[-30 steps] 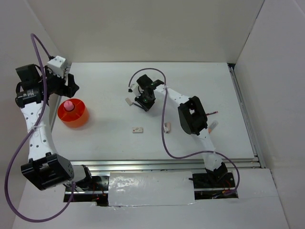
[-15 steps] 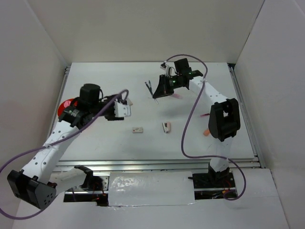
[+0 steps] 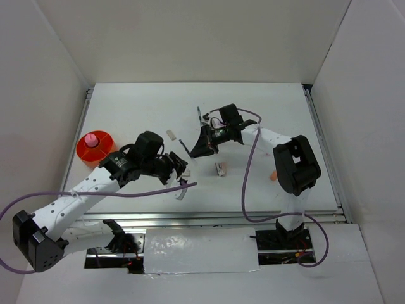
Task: Sort the stationery into containers
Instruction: Place the pen in the storage box.
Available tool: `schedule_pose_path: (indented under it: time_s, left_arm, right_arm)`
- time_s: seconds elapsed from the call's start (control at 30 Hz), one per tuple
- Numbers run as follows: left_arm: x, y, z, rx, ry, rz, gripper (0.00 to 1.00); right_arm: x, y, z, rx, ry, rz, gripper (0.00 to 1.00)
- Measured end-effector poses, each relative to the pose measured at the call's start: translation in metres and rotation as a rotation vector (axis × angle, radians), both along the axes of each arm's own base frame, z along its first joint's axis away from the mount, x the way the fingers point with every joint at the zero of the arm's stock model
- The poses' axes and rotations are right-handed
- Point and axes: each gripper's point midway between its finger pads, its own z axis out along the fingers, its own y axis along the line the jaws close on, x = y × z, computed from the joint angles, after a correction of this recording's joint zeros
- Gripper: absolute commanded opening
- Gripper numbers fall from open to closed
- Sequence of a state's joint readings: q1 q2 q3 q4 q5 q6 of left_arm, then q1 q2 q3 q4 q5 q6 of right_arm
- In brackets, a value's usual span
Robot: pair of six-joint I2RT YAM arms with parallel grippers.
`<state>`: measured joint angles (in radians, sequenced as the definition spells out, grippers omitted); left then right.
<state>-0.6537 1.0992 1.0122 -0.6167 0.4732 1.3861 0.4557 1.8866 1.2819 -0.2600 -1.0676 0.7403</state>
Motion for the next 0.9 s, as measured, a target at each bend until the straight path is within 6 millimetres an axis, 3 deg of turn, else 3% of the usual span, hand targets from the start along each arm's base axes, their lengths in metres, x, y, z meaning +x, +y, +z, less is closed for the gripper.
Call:
schedule_pose_path:
  time_s: [0.17,0.43,0.57,0.9]
  left_arm:
    - [-0.019,-0.014,-0.017,0.053,0.044,-0.090,0.55]
    - [-0.026,-0.023,-0.021,0.064,0.046,-0.123,0.58]
    - [-0.025,-0.020,-0.026,0.083,0.045,-0.110,0.61]
    - [-0.006,-0.019,-0.051,0.152,0.093,0.002,0.47]
  right_arm:
    - [-0.019,0.019,0.026,0.061,-0.039,0.060,0.00]
    - [-0.035,0.032,0.026,0.057,-0.037,0.102,0.00]
    - [-0.038,0.034,0.024,0.045,-0.039,0.102,0.00]
    - [-0.047,0.042,0.025,0.036,-0.054,0.118,0.00]
